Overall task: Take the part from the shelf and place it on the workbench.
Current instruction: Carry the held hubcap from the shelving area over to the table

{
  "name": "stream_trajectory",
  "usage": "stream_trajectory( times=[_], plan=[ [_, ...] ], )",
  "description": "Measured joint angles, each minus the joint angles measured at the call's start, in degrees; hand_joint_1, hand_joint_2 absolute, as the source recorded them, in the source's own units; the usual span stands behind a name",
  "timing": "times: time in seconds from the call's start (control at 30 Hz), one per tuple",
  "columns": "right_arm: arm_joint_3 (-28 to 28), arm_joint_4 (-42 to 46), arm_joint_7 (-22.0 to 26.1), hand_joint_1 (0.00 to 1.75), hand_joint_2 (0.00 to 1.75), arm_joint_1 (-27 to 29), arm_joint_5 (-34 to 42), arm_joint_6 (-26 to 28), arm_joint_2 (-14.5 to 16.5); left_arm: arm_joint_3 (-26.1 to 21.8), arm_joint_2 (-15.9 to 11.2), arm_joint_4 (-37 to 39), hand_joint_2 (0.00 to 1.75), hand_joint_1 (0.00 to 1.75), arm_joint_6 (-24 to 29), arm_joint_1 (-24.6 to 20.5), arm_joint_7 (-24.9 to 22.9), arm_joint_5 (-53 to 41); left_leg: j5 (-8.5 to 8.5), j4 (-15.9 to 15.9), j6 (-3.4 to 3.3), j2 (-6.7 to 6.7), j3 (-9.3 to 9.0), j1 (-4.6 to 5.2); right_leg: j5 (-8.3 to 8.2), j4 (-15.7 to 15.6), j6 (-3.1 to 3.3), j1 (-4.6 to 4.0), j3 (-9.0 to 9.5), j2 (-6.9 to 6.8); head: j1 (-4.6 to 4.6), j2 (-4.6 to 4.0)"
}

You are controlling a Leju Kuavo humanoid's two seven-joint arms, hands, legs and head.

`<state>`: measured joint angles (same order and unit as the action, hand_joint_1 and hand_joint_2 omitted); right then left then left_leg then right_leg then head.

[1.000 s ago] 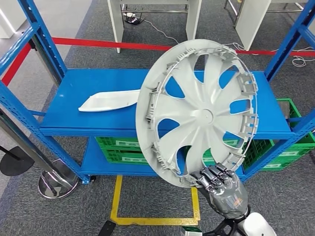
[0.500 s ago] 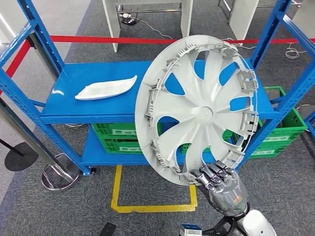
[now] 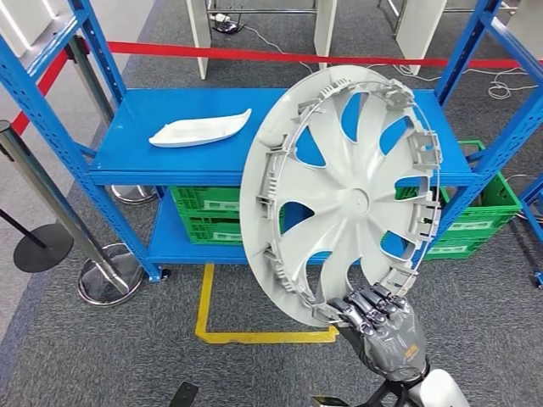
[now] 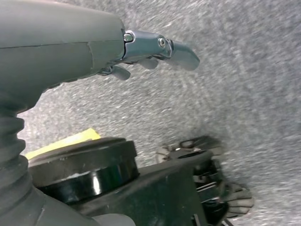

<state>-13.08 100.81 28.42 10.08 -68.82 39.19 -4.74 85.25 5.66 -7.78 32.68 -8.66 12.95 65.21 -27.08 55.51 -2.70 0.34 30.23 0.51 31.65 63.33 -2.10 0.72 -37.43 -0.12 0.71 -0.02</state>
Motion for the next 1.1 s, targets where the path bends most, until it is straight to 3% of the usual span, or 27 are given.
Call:
stream_trajectory(
  times=[0.03,0.07,0.1,0.13,0.2,0.23,0.27,0.33,0.4,0.43,0.5,0.57,0.6,0.63,0.67,0.7,0.77,0.83,0.9,0.93,1.0,1.07,1.1],
  plan=[
    [-0.06,0.0,0.02,1.75,1.75,0.12,0.72,0.0,0.03,0.1,0.02,0.0,1.75,0.0,0.15,0.0,-0.3,-0.07,0.65,0.03,-0.15,0.04,0.93,0.06,2.73,3.74,-0.12,0.0,-0.92,0.01,-0.1,0.0],
    [-0.14,-0.02,-0.06,1.75,1.75,0.23,1.46,0.0,0.04,0.23,0.04,0.0,1.75,0.0,0.3,0.0,-0.67,-0.13,1.25,0.07,-0.17,0.18,1.85,0.13,4.27,7.32,-0.24,0.01,-1.5,0.01,-0.14,0.0],
    [-0.24,-0.04,-0.17,1.75,1.75,0.31,2.1,0.0,0.04,0.38,0.06,0.0,1.75,0.0,0.4,0.0,-0.96,-0.16,1.86,0.13,-0.15,0.4,2.74,0.19,4.21,9.79,-0.35,0.01,-1.53,0.0,-0.14,-0.01],
    [-0.35,-0.08,-0.28,1.75,1.75,0.37,2.69,0.0,0.04,0.51,0.06,0.0,1.75,0.0,0.46,0.0,-1.18,-0.19,2.42,0.23,-0.1,0.68,3.63,0.21,2.71,10.67,-0.44,0.01,-0.91,-0.03,-0.16,-0.01],
    [-0.68,-0.16,-0.46,1.75,1.75,0.4,3.54,0.0,0.04,0.76,0.08,0.0,1.75,0.0,0.32,0.0,-1.42,-0.18,3.38,0.75,0.19,1.4,5.27,0.19,-1.38,6.84,-0.63,0.04,3.0,-0.84,-0.19,0.0],
    [-0.86,-0.2,-0.53,1.75,1.75,0.33,3.84,0.0,0.04,0.85,0.06,0.01,1.75,0.0,0.18,0.02,-1.54,-0.17,3.7,1.21,0.43,1.74,5.9,0.28,-1.79,2.66,-0.77,-0.02,6.2,-2.14,-0.22,0.01],
    [-1.05,-0.22,-0.61,1.75,1.75,0.23,4.07,0.0,0.04,0.94,0.05,0.01,1.75,0.0,0.03,0.06,-1.66,-0.17,3.95,1.7,0.69,2.16,6.3,0.38,-0.91,-1.94,-0.54,-0.14,9.39,-3.32,-0.2,0.01],
    [-1.34,-0.25,-0.77,1.75,1.75,0.16,4.29,0.0,0.04,1.03,-0.01,0.02,1.75,0.0,-0.13,0.1,-1.87,-0.15,4.33,2.38,1.2,3.22,6.47,0.52,1.65,-7.59,0.28,-0.47,12.72,-4.49,-0.25,0.01],
    [-1.51,-0.26,-1.11,1.75,1.75,0.24,4.35,0.0,0.03,1.06,-0.03,0.02,1.75,0.0,-0.22,0.04,-2.1,0.01,4.5,2.64,1.83,4.04,6.45,0.32,1.67,-8.19,1.44,-0.52,12.21,-3.41,-0.31,0.0],
    [-1.56,-0.26,-1.29,1.75,1.75,0.26,4.4,0.0,0.02,1.06,-0.03,0.02,1.75,0.0,-0.25,0.03,-2.23,0.08,3.73,3.22,2.25,3.59,6.63,0.16,1.29,-8.15,1.91,-0.49,11.89,-2.86,-0.28,-0.01],
    [-1.72,-0.25,-1.46,1.75,1.75,0.25,4.59,0.0,0.02,1.06,-0.07,0.02,1.75,0.0,-0.24,0.1,-2.49,0.14,-0.43,7.61,3.05,1.63,7.9,-0.12,0.38,-8.14,2.66,-0.39,11.15,-1.78,-0.22,-0.01],
    [-1.86,-0.25,-1.51,1.75,1.75,0.32,4.64,0.0,0.02,1.06,-0.14,0.02,1.75,0.0,-0.22,0.13,-2.67,0.14,-5.18,15.13,3.35,0.51,9.91,-0.2,-0.43,-8.03,3.0,-0.49,10.55,-0.58,-0.2,-0.01],
    [-1.91,-0.25,-1.55,1.75,1.75,0.38,4.55,0.0,0.02,1.07,-0.17,0.02,1.75,0.0,-0.22,0.11,-2.77,0.13,-6.11,17.73,3.31,0.4,10.36,-0.2,-0.79,-7.92,3.02,-0.58,10.25,0.09,-0.19,-0.01],
    [-1.92,-0.25,-1.65,1.75,1.75,0.45,4.4,0.0,0.02,1.08,-0.19,0.02,1.75,0.0,-0.21,0.08,-2.89,0.13,-5.86,18.48,3.15,0.33,10.04,-0.2,-1.06,-7.78,3.01,-0.67,9.99,0.78,-0.2,-0.01],
    [-1.93,-0.25,-1.82,1.75,1.75,0.5,4.21,0.0,0.02,1.09,-0.19,0.02,1.75,0.0,-0.2,0.07,-3.04,0.12,-4.49,16.94,2.86,0.12,8.73,-0.16,-1.25,-7.61,2.98,-0.77,9.69,1.5,-0.2,-0.01],
    [-1.94,-0.25,-2.04,1.75,1.75,0.53,4.04,0.0,0.02,1.12,-0.2,0.02,1.75,0.0,-0.18,0.09,-3.16,0.12,-2.45,13.55,2.39,-0.45,6.68,-0.1,-1.34,-7.44,2.95,-0.86,9.49,2.22,-0.19,-0.01],
    [-1.97,-0.27,-2.35,1.75,1.75,0.5,3.79,0.0,0.02,1.15,-0.37,0.09,1.75,0.0,-0.16,0.15,-3.35,0.13,0.25,6.58,1.2,-2.92,2.87,-0.07,-1.45,-7.18,2.77,-0.86,9.1,3.47,-0.43,-0.01],
    [-1.99,-0.27,-2.44,1.75,1.75,0.4,3.69,0.0,0.01,1.27,-0.51,0.16,1.75,0.0,-0.16,0.2,-3.49,0.15,0.7,3.65,0.61,-4.44,1.5,0.07,-1.82,-7.13,2.13,-0.39,8.53,4.63,-0.48,-0.01],
    [-1.97,-0.22,-2.46,1.75,1.75,0.44,3.69,0.0,-0.01,1.42,-0.49,0.17,1.75,0.0,-0.16,0.14,-3.63,0.15,0.98,2.25,0.46,-3.49,1.1,0.17,-2.29,-7.45,1.32,-0.1,8.1,5.79,-0.27,-0.01],
    [-1.95,-0.17,-2.46,1.75,1.75,0.55,3.7,0.01,-0.02,1.46,-0.5,0.19,1.75,0.0,-0.15,-0.01,-3.68,0.15,1.06,1.16,0.35,-2.79,0.7,0.01,-2.11,-7.43,1.05,-0.16,7.68,5.58,-0.28,-0.01],
    [-1.96,-0.09,-2.47,1.75,1.75,0.51,3.65,0.02,-0.04,1.5,-0.35,0.21,1.75,0.0,-0.14,-0.26,-3.7,0.14,1.22,-1.07,0.16,-1.41,0.02,-0.45,0.07,-4.25,0.56,-0.29,5.58,3.48,-0.66,0.0],
    [-2.02,-0.08,-2.54,1.75,1.75,0.4,3.41,0.02,-0.04,1.56,-0.2,0.22,1.75,0.0,-0.21,-0.15,-3.72,0.15,1.3,-1.32,0.17,-0.03,0.18,-0.56,3.41,3.22,-0.12,0.04,1.74,1.17,-1.03,0.0],
    [-2.05,-0.08,-2.59,1.75,1.75,0.47,3.24,0.01,-0.04,1.61,-0.2,0.22,1.75,0.0,-0.25,-0.03,-3.74,0.16,1.21,-1.09,0.25,0.77,0.32,-0.58,4.12,6.29,-0.51,0.22,0.21,0.7,-1.05,0.0]
  ],
)
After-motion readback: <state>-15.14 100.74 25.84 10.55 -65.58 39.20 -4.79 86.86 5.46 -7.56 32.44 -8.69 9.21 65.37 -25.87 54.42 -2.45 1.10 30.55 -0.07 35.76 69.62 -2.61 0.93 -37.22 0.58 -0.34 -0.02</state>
